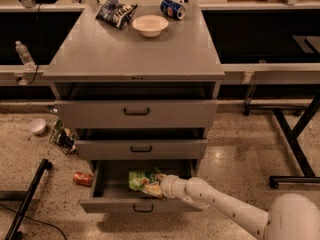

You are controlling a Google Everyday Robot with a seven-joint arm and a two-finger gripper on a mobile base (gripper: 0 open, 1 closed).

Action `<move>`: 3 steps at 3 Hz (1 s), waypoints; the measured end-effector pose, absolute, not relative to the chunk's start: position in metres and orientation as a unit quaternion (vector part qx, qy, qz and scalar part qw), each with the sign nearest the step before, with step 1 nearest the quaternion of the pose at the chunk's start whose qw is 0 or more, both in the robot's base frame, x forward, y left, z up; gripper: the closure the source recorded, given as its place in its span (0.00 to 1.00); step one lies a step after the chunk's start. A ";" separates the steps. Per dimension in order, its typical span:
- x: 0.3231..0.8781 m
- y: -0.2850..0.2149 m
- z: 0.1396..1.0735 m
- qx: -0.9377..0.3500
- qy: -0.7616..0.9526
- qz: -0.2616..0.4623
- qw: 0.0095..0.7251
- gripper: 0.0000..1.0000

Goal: Place green rice chip bag into bottom drawer

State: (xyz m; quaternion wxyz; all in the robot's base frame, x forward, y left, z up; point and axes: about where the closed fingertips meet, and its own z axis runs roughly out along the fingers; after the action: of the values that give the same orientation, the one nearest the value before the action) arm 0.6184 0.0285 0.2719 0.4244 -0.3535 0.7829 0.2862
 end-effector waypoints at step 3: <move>0.650 0.036 0.241 -0.336 0.790 0.268 0.438 0.19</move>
Offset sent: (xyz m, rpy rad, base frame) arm 0.0357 0.0136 -0.0369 -0.0455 -0.0520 -0.0360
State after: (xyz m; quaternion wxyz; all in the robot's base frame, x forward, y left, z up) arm 0.6496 0.0361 0.2413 0.4382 -0.3356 0.7895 0.2683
